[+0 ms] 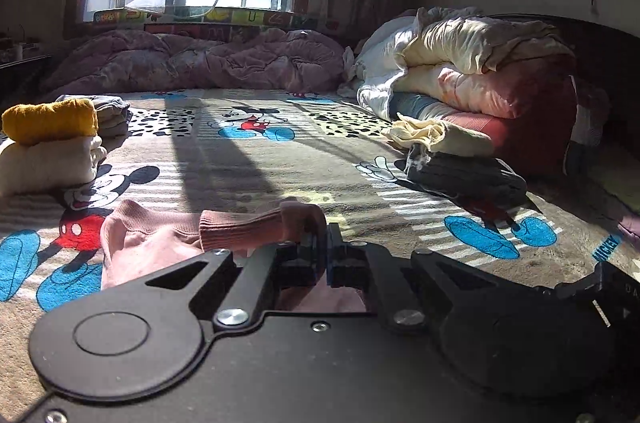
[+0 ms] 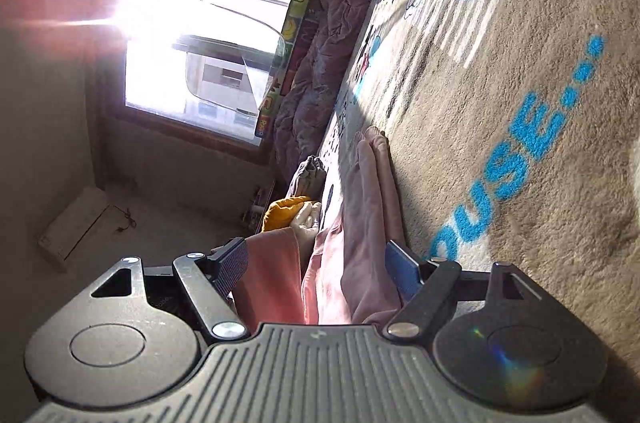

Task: Fold clothes

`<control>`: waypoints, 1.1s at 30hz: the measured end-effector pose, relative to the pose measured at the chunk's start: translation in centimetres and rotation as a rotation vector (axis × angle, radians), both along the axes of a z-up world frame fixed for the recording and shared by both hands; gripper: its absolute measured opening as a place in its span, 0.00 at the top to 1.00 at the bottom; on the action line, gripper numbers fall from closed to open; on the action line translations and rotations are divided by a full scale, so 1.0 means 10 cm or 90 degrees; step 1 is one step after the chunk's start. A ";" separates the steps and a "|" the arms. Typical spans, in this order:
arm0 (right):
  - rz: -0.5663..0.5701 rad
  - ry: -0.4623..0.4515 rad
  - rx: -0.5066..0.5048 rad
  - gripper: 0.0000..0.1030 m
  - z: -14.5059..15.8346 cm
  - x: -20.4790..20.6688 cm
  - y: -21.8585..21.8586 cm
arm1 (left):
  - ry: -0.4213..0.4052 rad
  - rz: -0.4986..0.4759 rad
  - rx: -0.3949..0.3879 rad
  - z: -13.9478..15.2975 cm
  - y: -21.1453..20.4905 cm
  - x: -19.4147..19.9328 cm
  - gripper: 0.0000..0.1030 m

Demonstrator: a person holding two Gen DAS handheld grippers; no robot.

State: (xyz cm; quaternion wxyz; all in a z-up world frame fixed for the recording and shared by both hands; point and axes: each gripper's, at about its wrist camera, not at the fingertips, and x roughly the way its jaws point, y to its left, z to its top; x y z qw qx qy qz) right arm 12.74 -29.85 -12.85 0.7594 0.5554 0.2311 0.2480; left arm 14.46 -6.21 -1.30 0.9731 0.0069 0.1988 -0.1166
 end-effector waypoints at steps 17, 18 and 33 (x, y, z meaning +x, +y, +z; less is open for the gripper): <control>-0.011 0.021 -0.157 0.26 0.04 0.15 0.15 | -0.007 -0.133 0.107 -0.08 0.26 -0.81 0.56; -0.007 0.023 -0.165 0.26 0.05 0.16 0.18 | -0.002 -0.101 0.088 -0.05 0.44 -0.84 0.56; -0.019 0.024 -0.238 0.59 0.02 0.36 0.32 | 0.124 0.108 -0.124 -0.37 1.63 -0.83 0.67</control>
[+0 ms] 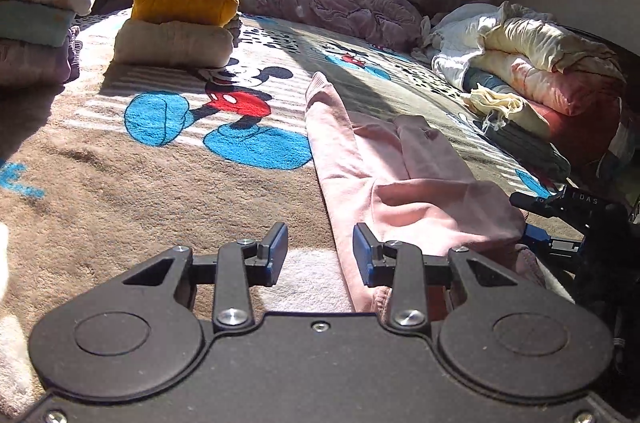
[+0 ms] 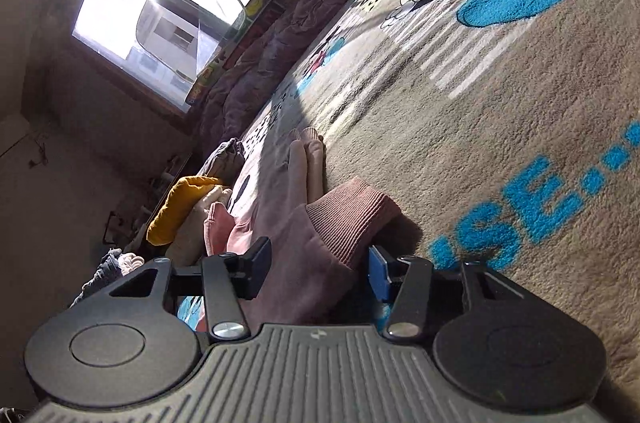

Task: Fold clothes

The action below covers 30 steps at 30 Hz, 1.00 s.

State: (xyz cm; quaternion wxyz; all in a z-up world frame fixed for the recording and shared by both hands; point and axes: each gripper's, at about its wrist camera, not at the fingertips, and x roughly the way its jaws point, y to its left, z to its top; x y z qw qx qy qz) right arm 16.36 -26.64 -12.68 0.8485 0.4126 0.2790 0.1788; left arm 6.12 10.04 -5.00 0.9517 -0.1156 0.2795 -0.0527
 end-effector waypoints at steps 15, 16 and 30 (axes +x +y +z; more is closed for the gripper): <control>0.021 -0.194 -0.023 0.86 0.55 -0.29 -0.13 | 0.037 -0.073 0.028 -0.18 -0.05 0.07 0.67; 0.020 -0.193 -0.019 0.86 0.56 -0.31 -0.16 | 0.041 -0.076 0.029 -0.18 -0.05 0.08 0.67; -0.007 -0.025 -0.042 0.86 0.06 -0.28 -0.24 | 0.040 -0.039 0.011 -0.12 0.14 0.09 0.66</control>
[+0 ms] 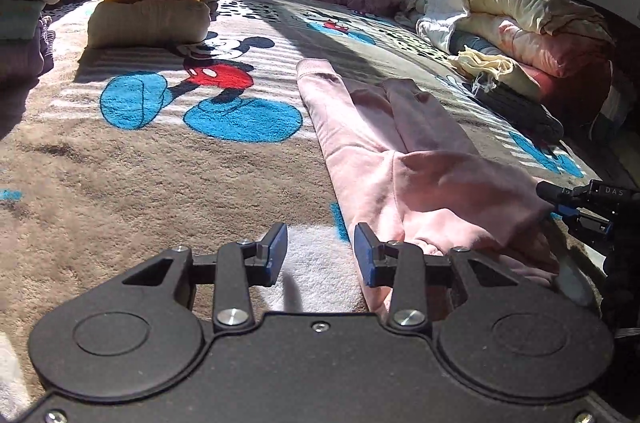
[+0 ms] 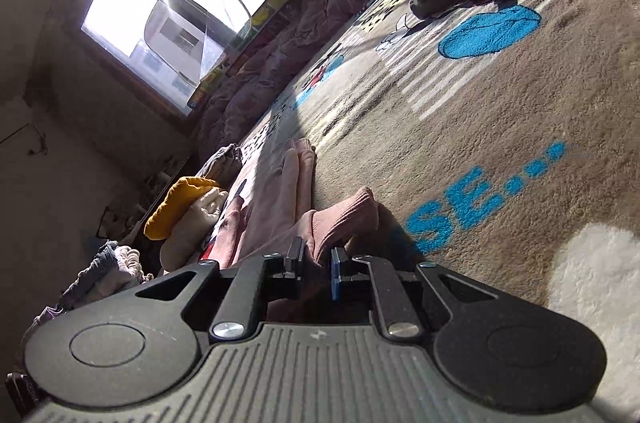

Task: Fold clothes

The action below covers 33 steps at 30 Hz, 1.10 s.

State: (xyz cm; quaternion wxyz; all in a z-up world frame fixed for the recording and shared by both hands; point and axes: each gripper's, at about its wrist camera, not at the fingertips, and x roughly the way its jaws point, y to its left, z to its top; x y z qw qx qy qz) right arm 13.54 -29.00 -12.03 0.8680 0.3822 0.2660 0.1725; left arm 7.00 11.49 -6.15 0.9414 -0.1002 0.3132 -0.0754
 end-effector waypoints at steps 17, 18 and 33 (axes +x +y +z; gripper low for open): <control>-0.031 -0.004 0.067 0.85 -0.08 0.08 -0.04 | -0.073 -0.079 0.153 0.09 -0.36 -0.05 0.56; -0.034 -0.015 0.069 0.87 -0.05 0.07 -0.05 | -0.083 -0.070 0.147 0.12 -0.34 -0.06 0.56; -0.001 -0.079 0.121 0.93 0.18 0.24 -0.03 | -0.061 -0.233 0.203 -0.05 -0.73 -0.19 0.61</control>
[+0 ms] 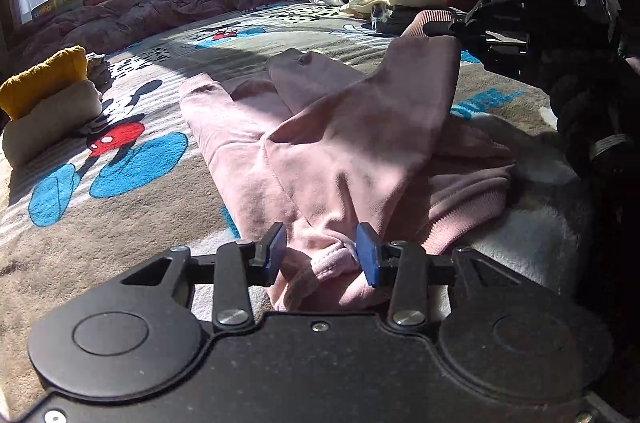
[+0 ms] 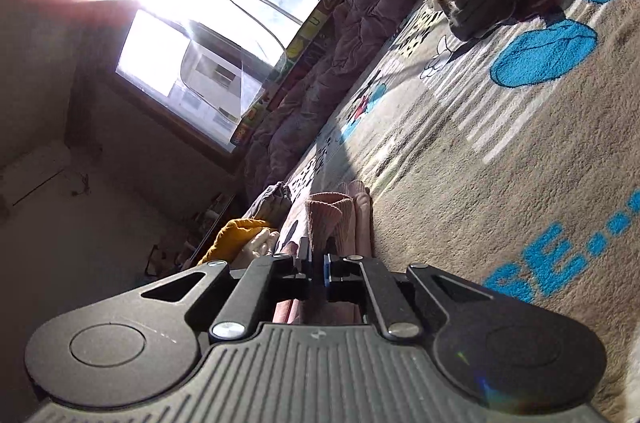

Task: Fold clothes

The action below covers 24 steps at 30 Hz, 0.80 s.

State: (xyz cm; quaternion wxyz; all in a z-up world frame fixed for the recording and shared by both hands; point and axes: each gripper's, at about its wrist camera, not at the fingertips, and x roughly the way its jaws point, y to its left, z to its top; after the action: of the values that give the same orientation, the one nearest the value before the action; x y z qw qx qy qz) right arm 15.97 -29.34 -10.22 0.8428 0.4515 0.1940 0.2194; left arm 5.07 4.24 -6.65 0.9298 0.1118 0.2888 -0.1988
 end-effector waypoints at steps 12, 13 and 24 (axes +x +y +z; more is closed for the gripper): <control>-0.018 0.041 0.068 0.93 0.06 0.09 0.08 | -0.019 -0.093 0.003 -0.06 0.05 -0.20 0.58; -0.022 0.048 0.077 0.94 0.08 0.10 0.09 | -0.020 -0.102 0.012 -0.08 0.03 -0.21 0.58; -0.072 0.138 0.097 0.94 0.48 0.43 0.38 | 0.005 -0.154 0.000 -0.19 0.10 -0.15 0.51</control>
State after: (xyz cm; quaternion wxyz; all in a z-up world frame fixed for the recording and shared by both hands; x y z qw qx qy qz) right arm 20.26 -25.56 -5.45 0.7915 0.5452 0.2407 0.1355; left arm 3.53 5.20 -8.54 0.8981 0.1451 0.2766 -0.3096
